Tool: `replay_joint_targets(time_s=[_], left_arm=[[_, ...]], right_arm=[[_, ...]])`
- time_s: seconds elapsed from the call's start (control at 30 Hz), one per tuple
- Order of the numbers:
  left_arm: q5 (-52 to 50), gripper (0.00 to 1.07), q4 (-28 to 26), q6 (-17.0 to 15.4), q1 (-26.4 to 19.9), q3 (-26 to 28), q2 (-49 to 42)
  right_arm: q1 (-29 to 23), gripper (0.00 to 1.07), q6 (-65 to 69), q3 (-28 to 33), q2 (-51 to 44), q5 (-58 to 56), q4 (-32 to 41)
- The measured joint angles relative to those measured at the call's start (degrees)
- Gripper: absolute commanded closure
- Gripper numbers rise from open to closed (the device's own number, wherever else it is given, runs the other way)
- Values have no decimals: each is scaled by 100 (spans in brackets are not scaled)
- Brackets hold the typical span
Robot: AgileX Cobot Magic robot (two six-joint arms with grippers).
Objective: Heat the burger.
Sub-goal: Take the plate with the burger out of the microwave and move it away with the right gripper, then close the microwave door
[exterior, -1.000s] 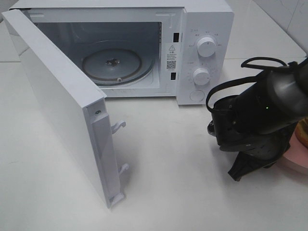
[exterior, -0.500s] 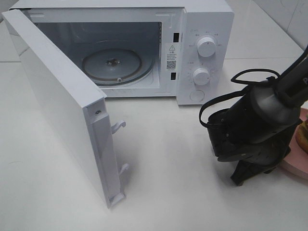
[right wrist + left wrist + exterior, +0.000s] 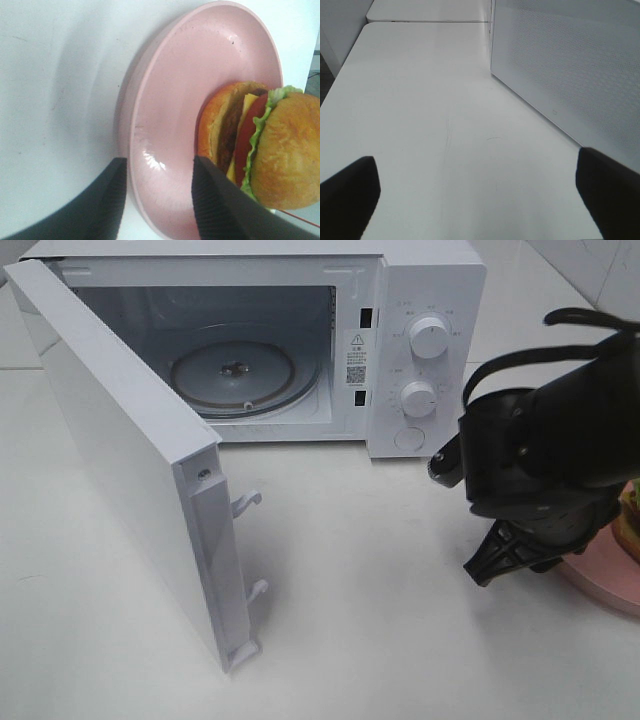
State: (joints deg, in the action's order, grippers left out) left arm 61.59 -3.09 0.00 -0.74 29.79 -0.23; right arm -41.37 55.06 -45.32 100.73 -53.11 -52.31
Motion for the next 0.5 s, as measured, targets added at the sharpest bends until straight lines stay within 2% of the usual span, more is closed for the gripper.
replay_joint_targets(time_s=[0.13,0.27,0.33,0.37,0.4,0.47,0.5], left_arm=[[0,7,0,0,0,0,0],[0,7,0,0,0,0,0],[0,7,0,0,0,0,0],[0,7,0,0,0,0,0],[0,7,0,0,0,0,0],[0,7,0,0,0,0,0],[0,7,0,0,0,0,0]], right_arm=[[0,61,-487,0,-842,-11,544],[0,54,-865,0,-1341,0,865],[0,45,-1249,0,-1868,92,1220],[0,45,-1249,0,-1868,92,1220],[0,38,-1558,0,-2240,155,1501],[0,36,-1742,0,-2389,178,1627],[0,32,-2057,0,-2756,201,1937]])
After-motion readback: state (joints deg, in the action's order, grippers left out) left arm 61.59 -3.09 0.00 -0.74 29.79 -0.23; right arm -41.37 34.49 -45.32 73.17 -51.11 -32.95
